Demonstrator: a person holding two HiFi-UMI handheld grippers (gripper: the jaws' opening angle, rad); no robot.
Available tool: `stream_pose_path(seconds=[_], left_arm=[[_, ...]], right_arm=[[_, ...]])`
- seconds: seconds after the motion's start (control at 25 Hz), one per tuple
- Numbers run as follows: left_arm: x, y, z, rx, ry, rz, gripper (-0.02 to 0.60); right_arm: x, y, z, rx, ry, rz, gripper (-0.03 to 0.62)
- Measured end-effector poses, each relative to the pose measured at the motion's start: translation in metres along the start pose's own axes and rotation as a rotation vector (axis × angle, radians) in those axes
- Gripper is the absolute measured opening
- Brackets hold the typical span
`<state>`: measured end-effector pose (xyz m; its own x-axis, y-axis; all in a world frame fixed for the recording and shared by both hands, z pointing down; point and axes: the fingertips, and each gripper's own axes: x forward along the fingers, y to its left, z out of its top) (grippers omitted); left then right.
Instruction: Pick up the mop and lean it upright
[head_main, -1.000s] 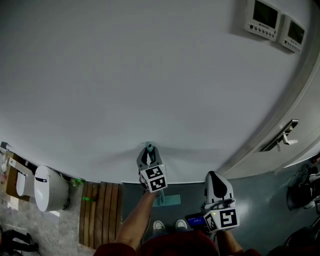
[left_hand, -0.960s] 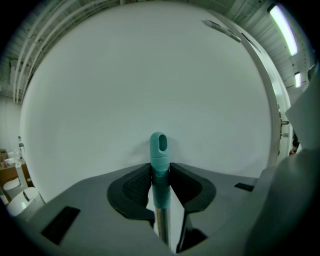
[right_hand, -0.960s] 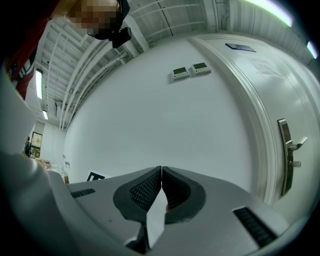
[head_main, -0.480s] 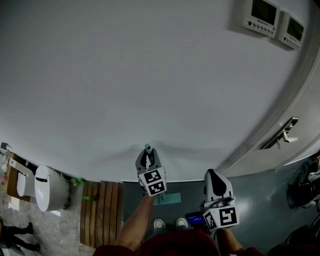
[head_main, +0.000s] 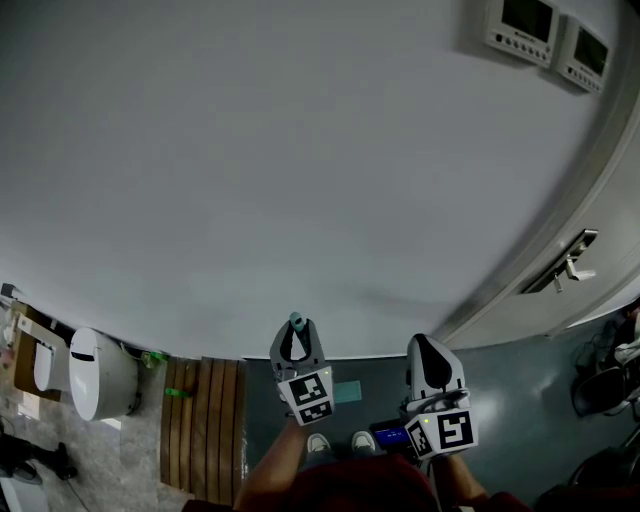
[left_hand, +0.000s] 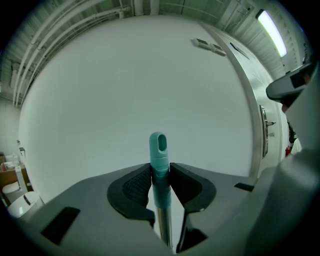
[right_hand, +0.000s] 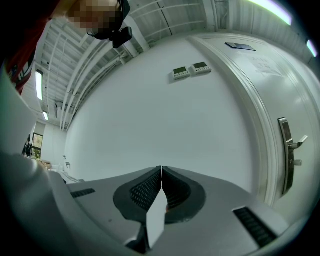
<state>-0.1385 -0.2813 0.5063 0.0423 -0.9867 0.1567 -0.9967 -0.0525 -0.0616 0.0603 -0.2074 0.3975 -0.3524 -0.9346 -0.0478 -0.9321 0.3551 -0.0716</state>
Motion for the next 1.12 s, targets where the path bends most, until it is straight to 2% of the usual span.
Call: stream_pose_path(seconds=[0.2,0.44,0.64,1.12], left_arm=[[-0.033,-0.001,-0.003,0.029,-0.047,-0.001,0.132],[-0.056,0.000,-0.005,0.007,-0.045,0.004,0.130],[-0.063,0.004,-0.004,-0.009,-0.063,0.011,0.130],[-0.074,0.003,-0.007,-0.013,-0.039,0.001,0.126]], right_arm=[[-0.001,0.002,-0.001,0.001,-0.001,0.003,0.018],[-0.001,0.010,-0.004,0.001,0.007,0.020,0.018],[-0.001,0.015,-0.005,0.001,0.008,0.032,0.018],[-0.003,0.020,-0.004,0.005,0.003,0.041,0.018]])
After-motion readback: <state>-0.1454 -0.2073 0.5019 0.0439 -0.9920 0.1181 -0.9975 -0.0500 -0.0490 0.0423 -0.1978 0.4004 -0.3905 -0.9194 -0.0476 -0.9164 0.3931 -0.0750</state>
